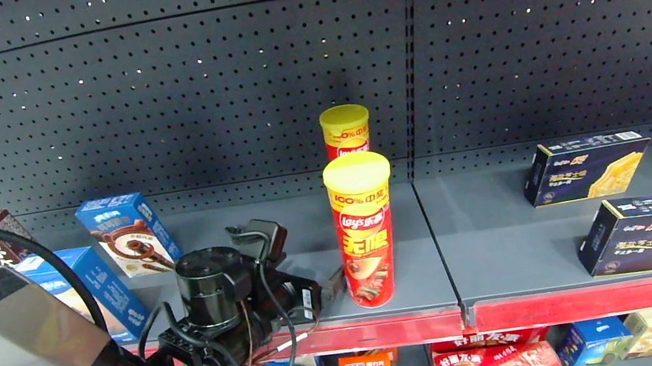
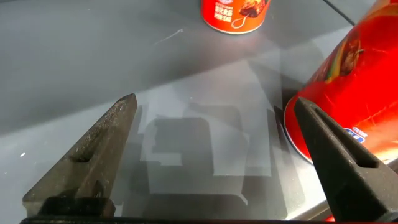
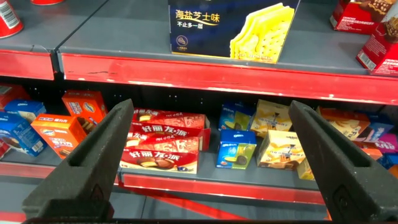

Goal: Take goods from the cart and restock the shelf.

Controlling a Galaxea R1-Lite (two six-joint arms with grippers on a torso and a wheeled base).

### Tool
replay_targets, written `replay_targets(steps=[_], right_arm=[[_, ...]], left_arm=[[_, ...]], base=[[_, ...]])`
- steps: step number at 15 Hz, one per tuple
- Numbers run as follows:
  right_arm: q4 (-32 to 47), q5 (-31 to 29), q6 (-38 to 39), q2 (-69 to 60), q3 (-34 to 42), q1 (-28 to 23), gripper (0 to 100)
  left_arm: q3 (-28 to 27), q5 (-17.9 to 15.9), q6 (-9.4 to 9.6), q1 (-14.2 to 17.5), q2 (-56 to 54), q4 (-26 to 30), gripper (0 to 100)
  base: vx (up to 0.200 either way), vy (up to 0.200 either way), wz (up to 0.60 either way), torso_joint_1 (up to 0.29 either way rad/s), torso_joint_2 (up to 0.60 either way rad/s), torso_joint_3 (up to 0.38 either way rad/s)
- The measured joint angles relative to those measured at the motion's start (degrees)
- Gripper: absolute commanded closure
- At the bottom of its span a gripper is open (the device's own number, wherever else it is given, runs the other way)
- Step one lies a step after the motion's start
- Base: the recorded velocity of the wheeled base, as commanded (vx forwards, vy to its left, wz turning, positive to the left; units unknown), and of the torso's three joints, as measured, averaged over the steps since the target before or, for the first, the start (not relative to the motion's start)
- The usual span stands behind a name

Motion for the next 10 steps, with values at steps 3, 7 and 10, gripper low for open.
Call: replay_targets(steps=[3,7,10], right_arm=[[0.00,0.00,0.00,0.00,0.00,0.02,0],[0.00,0.00,0.00,0.00,0.00,0.07,0],[0.00,0.00,0.00,0.00,0.00,0.05,0]], left_arm=[[-0.26,0.00,0.00,-0.21,0.29,0.02,0],[-0.56,0.00,-0.02,-0.15,0.57,0.05,0],[-0.41,-0.13,0.02,2.50,0.22,-0.02,0]], base=[[0.000,0.000,0.00,0.000,0.00,0.000],[0.000,0.000,0.00,0.000,0.00,0.000],[0.000,0.000,0.00,0.000,0.00,0.000]])
